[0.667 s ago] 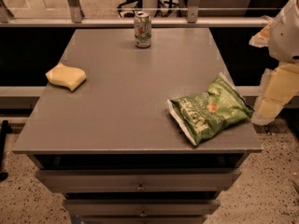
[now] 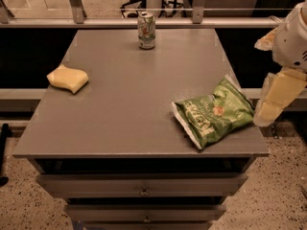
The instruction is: Move green jalapeno chip bag near 7up can
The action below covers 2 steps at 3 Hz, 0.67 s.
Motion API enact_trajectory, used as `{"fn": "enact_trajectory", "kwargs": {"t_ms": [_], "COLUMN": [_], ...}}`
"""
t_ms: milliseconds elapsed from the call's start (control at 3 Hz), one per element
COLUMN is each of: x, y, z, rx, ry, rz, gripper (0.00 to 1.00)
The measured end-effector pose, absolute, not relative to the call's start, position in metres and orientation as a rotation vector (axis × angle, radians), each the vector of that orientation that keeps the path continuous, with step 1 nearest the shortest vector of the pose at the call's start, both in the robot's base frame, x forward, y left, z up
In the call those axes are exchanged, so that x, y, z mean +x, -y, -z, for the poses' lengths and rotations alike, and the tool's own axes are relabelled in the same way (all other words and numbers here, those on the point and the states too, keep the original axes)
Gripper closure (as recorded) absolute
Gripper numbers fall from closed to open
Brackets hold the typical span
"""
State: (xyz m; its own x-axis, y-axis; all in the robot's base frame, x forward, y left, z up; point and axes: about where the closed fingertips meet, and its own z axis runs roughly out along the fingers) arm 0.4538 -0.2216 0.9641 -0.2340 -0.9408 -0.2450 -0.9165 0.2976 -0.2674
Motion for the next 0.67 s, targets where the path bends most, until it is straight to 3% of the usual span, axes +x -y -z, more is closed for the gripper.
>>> {"fn": "enact_trajectory", "kwargs": {"t_ms": [667], "x": [0.508], "y": [0.249], "z": [-0.912], "rx": [-1.499], "ry": [-2.228], "rz": [-0.025], "gripper": [0.00]}}
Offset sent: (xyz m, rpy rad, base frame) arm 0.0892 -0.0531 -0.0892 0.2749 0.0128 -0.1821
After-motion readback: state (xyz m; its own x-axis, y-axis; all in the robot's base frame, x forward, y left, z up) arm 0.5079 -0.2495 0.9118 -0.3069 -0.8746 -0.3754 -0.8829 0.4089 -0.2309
